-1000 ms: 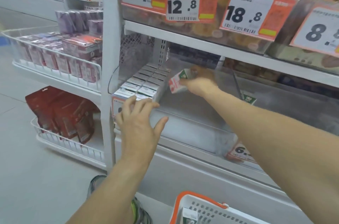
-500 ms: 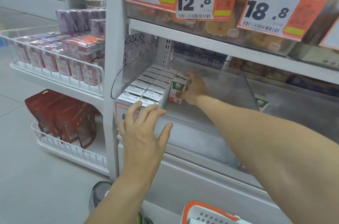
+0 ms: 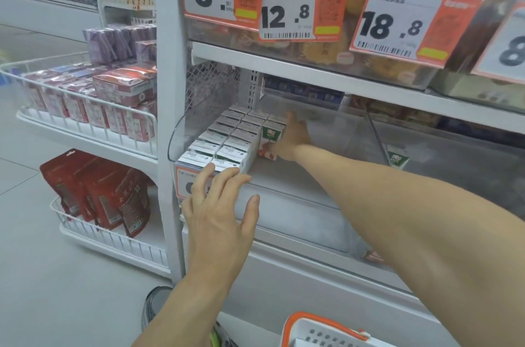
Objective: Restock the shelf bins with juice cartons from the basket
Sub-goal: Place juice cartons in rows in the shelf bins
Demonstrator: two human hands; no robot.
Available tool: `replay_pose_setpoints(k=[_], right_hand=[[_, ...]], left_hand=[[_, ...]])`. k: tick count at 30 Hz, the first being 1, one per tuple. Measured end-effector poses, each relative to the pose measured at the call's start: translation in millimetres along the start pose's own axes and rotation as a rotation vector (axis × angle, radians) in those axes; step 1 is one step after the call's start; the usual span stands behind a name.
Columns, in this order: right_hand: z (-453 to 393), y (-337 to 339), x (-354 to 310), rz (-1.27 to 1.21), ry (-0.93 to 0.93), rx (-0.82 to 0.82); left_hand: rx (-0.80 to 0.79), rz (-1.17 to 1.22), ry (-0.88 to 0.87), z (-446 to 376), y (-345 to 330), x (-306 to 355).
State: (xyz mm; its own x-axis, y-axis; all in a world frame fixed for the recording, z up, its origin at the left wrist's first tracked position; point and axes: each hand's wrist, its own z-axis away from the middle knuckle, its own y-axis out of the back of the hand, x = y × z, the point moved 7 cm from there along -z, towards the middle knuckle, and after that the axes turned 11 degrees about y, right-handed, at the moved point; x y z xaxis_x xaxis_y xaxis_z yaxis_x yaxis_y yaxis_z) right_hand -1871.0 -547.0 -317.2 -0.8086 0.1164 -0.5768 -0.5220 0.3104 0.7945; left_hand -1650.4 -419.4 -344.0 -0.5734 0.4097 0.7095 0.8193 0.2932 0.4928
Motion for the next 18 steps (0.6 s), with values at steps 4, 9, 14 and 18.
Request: replay_pose_setpoints(k=[4, 9, 14, 18], right_hand=[[21, 32, -23, 0.033, 0.019, 0.028], [116, 81, -59, -0.233, 0.27, -0.072], [237, 97, -29, -0.312, 0.293, -0.327], [315, 80, 50, -0.371, 0.143, -0.392]], left_hand=[[-0.014, -0.087, 0.024, -3, 0, 8], [-0.06, 0.017, -0.116, 5, 13, 52], [-0.536, 0.147, -0.165, 55, -17, 85], [-0.871, -0.001, -0.214, 124, -58, 93]])
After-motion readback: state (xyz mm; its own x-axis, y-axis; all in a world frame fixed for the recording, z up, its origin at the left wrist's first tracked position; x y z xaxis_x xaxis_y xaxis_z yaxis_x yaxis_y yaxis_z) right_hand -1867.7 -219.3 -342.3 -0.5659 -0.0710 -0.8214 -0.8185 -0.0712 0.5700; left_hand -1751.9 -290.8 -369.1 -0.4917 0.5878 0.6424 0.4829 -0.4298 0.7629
